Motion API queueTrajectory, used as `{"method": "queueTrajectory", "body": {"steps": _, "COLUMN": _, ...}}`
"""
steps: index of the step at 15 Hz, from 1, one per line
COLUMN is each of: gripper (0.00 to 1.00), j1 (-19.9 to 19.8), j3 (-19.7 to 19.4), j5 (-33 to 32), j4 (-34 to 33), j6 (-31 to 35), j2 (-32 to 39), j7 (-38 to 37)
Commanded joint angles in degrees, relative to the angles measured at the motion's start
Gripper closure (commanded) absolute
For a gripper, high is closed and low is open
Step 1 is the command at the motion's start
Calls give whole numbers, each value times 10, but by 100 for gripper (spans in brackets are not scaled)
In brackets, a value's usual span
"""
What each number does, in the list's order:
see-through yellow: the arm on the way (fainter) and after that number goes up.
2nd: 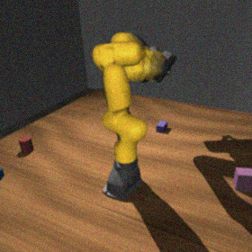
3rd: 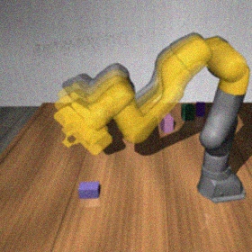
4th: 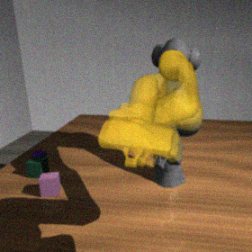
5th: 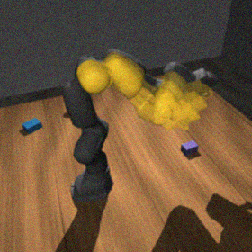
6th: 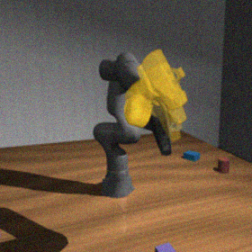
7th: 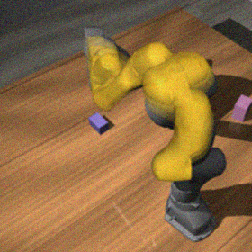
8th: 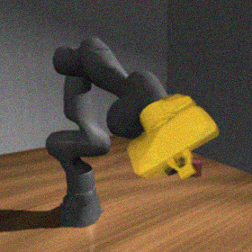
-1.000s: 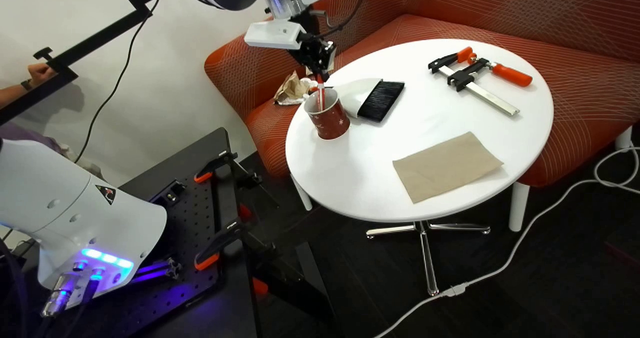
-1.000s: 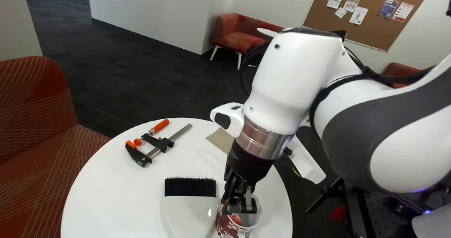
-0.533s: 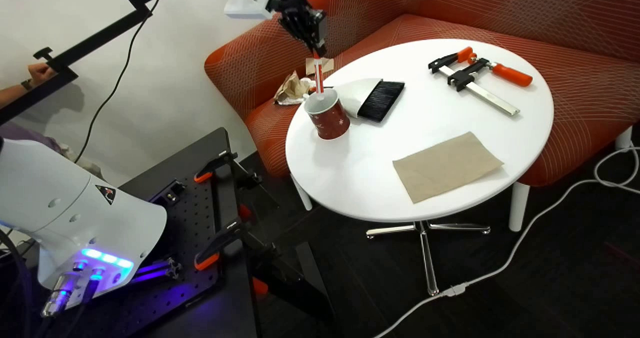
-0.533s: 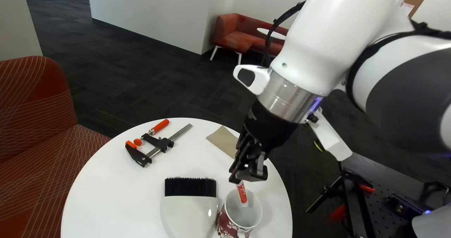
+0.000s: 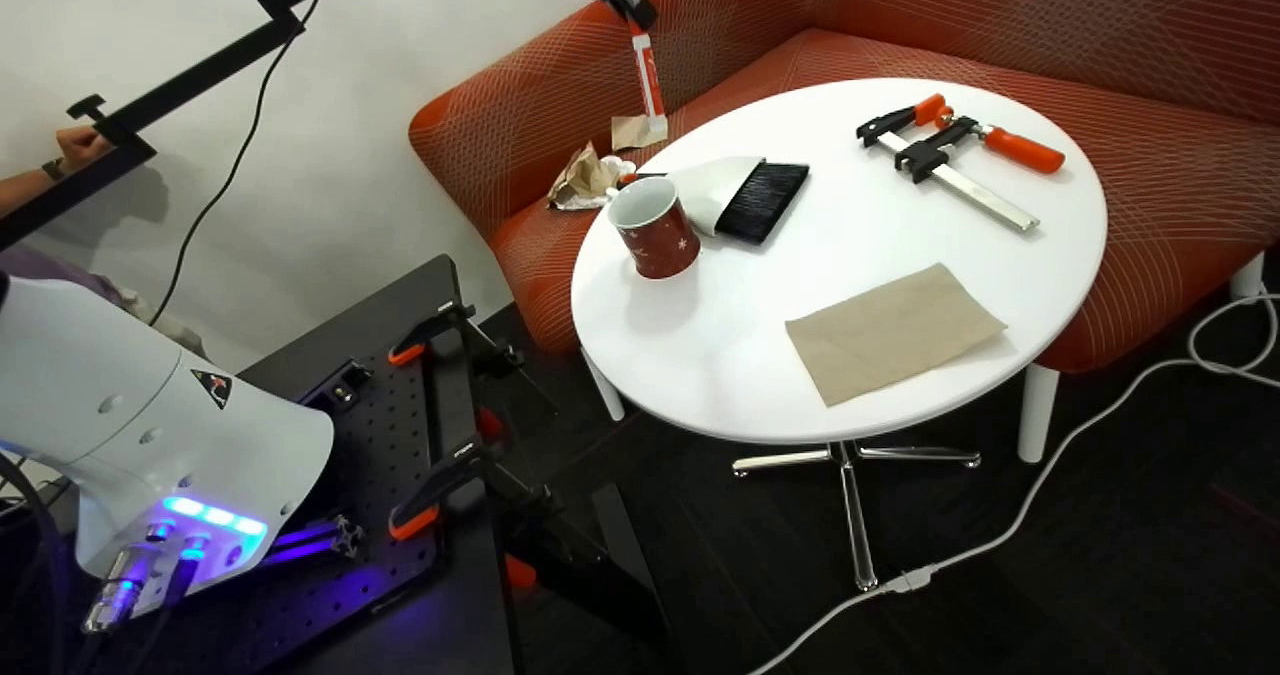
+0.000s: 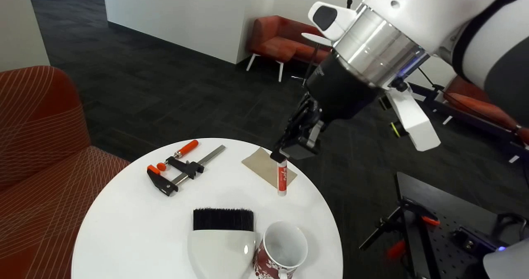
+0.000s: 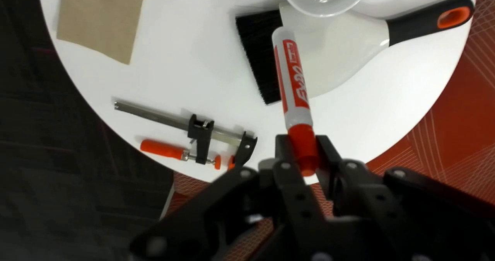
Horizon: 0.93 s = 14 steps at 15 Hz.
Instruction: Pick up the pen from the mug cup and put it on the table.
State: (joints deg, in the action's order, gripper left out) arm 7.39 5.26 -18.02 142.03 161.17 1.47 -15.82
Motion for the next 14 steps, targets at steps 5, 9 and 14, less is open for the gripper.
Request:
{"method": "queueTrajectory", "body": {"steps": 5, "gripper": 95, "j1": -5, "j3": -39, "j5": -97, "j4": -147, "j6": -54, "j2": 130, "j7": -122}}
{"method": "queueTrajectory", "body": {"steps": 9, "gripper": 95, "j1": 10, "j3": -73, "j5": -38, "j4": -214, "j6": -70, "j2": 218, "j7": -89}}
{"method": "queueTrajectory", "body": {"steps": 14, "gripper": 95, "j1": 12, "j3": -90, "j5": 30, "j4": -278, "j6": -104, "j2": 311, "j7": -69}}
